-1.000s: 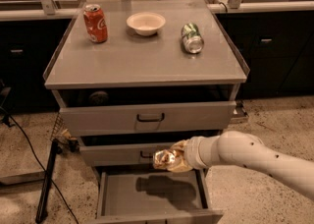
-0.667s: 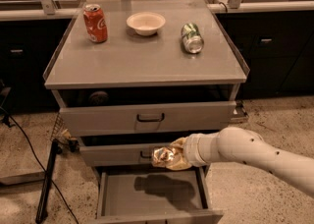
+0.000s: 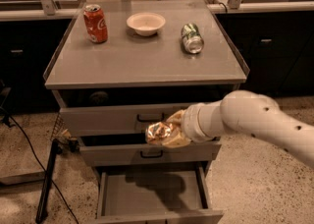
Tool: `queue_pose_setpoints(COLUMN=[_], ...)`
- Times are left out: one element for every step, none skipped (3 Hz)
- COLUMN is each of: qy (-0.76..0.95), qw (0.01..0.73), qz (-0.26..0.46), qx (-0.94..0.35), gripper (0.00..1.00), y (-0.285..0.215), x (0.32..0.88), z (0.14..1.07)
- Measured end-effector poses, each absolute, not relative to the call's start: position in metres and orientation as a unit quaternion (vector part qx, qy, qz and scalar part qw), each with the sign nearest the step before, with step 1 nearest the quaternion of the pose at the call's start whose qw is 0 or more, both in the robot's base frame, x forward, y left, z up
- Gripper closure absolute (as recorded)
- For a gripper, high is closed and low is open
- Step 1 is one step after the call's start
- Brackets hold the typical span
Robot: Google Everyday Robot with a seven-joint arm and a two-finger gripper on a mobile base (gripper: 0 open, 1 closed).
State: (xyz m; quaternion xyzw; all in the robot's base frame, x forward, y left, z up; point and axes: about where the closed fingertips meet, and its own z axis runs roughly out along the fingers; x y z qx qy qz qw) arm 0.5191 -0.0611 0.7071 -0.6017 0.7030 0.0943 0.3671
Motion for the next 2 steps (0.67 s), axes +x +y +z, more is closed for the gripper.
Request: queue_pose_setpoints(qy=[0.692,0.686], qw=[0.394,0.400], qz=[0.052,0.038], qx=[-0.603,-0.606], gripper=[1.00,1.00], y=[-0.053,-0.051], x=[0.518,0.517], z=[0.802,0.824])
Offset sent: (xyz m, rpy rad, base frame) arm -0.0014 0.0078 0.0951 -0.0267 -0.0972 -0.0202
